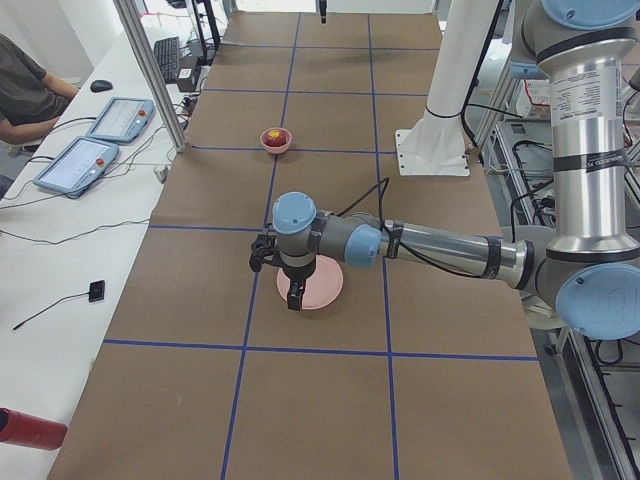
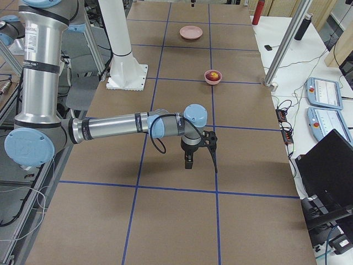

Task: Move apple from plate to bowl

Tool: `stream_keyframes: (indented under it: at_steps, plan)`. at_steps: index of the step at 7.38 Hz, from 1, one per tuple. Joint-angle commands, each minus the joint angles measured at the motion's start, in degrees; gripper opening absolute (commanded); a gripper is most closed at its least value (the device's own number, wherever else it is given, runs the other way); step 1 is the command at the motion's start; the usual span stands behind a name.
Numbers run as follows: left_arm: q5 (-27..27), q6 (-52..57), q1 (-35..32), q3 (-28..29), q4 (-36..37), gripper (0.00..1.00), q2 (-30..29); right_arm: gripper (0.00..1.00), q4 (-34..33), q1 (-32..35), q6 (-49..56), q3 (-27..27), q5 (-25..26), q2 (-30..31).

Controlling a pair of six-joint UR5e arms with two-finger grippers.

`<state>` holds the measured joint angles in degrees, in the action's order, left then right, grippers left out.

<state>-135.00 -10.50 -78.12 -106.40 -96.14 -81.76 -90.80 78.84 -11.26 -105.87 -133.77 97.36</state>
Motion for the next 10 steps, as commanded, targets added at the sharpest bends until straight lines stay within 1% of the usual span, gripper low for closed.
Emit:
stream_keyframes:
  at_steps: [1,10]
  plan:
    - [0.0,0.0,0.0,-0.1,0.0,0.98,0.0,1.0,0.0,0.0,0.0,0.1,0.0,0.0]
    - [0.1,0.0,-0.1,-0.7,0.1,0.98,0.2,1.0,0.3,-0.1,-0.8,0.0,0.0,-0.8]
